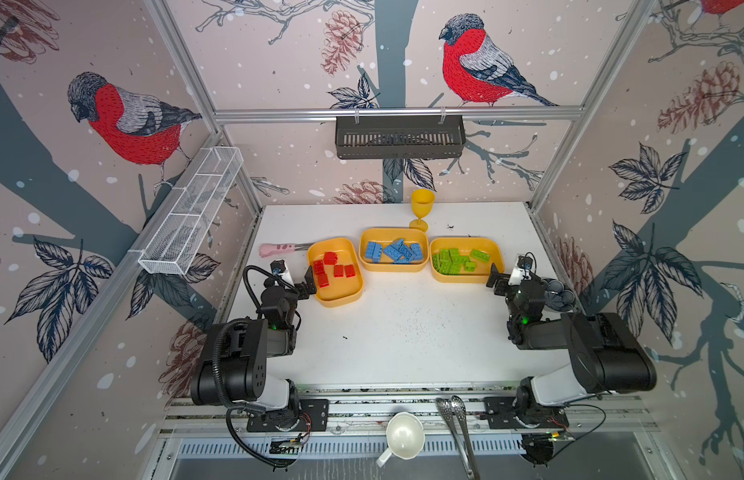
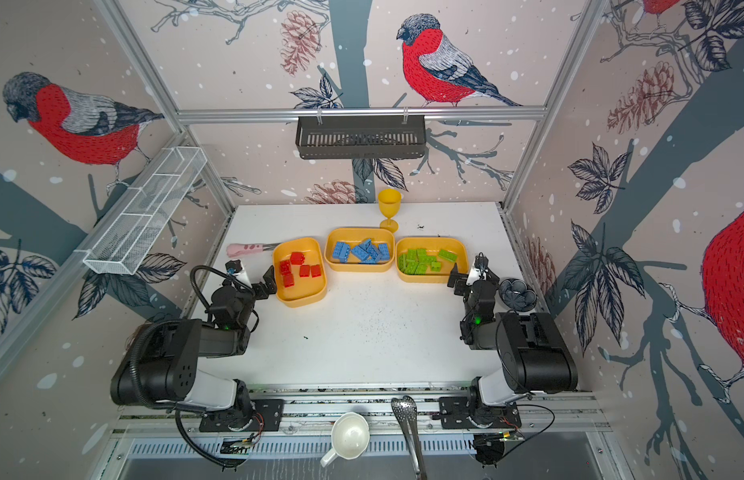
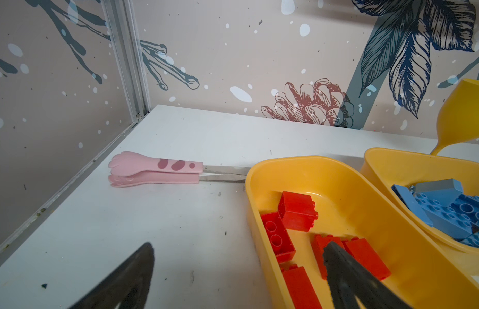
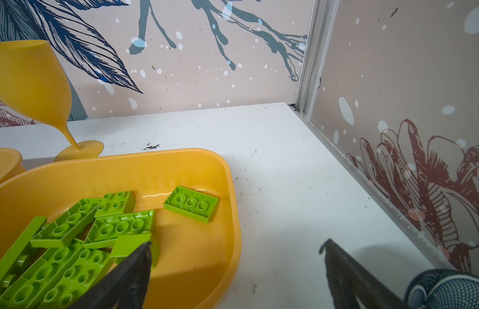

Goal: Sort the legos into containers by color

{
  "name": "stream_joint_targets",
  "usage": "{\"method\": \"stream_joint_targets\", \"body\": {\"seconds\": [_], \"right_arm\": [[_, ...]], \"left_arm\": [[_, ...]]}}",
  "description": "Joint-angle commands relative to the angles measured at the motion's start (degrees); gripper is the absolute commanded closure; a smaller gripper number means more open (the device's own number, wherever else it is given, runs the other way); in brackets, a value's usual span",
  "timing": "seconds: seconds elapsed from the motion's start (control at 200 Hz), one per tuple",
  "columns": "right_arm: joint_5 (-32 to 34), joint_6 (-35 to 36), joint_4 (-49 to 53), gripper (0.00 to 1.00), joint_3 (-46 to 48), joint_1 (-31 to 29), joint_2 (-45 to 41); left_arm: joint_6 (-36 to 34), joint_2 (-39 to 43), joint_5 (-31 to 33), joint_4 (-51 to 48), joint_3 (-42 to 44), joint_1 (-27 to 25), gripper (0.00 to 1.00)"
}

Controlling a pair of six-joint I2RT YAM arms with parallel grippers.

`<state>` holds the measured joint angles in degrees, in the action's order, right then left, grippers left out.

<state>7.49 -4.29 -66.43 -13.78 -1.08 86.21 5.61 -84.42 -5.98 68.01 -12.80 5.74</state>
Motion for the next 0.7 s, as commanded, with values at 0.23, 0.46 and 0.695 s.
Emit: {"method": "stream_joint_targets", "body": {"seconds": [0.23,0.46,0.695], "right_arm": [[0.68,0.52,-2.03,0.01,0.25,-0.11,-0.18],[0.61,0.52,-2.04,0.01,0.22,-0.14,-0.17],[0.17,0.34,-1.57,0.01,-0.12,0.12,0.15]], "left_arm": [[-1.21,3.37,-1.32,0.57,-0.54,0.07,0.02],[-1.21,3.65,-1.18,-0.07,-0.78,0.11,0.02],[-1.12,3.35,-0.79,1.07,-0.16,0.08,0.02]]}}
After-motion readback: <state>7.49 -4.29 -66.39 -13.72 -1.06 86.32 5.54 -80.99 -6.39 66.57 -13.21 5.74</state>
